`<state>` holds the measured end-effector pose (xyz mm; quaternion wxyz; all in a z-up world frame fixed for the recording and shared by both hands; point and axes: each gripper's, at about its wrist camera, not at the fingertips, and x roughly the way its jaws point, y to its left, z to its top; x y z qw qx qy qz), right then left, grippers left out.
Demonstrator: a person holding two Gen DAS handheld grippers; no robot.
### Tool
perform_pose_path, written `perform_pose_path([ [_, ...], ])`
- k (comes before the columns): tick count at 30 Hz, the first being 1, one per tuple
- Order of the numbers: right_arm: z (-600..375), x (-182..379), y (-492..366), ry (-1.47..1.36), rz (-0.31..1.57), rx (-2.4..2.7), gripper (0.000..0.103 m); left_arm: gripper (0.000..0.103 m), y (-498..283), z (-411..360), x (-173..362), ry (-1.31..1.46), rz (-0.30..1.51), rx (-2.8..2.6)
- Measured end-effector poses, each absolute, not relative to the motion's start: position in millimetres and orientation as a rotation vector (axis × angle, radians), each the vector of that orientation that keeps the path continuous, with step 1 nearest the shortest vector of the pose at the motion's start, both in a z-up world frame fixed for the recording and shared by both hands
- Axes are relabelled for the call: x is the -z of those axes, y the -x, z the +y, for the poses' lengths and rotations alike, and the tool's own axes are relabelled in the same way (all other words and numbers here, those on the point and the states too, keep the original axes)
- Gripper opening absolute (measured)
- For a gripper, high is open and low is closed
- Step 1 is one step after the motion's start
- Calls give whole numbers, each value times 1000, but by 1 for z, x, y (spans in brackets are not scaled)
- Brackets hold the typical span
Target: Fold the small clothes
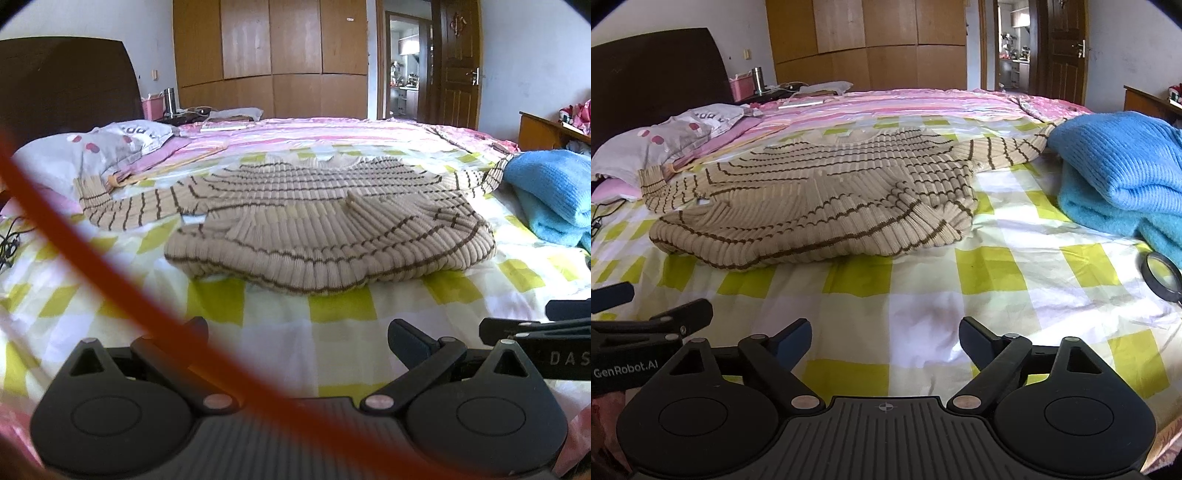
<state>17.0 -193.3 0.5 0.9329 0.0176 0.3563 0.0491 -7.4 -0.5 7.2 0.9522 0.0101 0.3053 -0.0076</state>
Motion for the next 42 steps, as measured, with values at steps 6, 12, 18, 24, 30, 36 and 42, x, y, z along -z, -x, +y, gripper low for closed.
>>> perform_pose_path([
  [6, -194, -6, -25, -49, 720, -108, 85, 103, 0, 2, -13, -24, 615, 23],
  [12, -192, -5, -35, -40, 737, -133, 75, 103, -9, 4, -16, -38, 612, 32],
  [18, -199, -17, -49, -51, 694, -141, 71, 103, -21, 14, -23, -53, 599, 24],
  [24, -204, -25, -83, -48, 673, -149, 70, 103, -43, 36, -32, -72, 577, 2],
  [30, -202, -23, -127, -6, 676, -162, 70, 103, -82, 60, -26, -97, 591, -6],
  [36, -198, -10, -176, -14, 736, -217, 70, 103, -120, 82, -12, -57, 641, -3],
  [42, -197, 0, -199, -45, 798, -288, 59, 86, -145, 94, -13, -20, 687, 90],
])
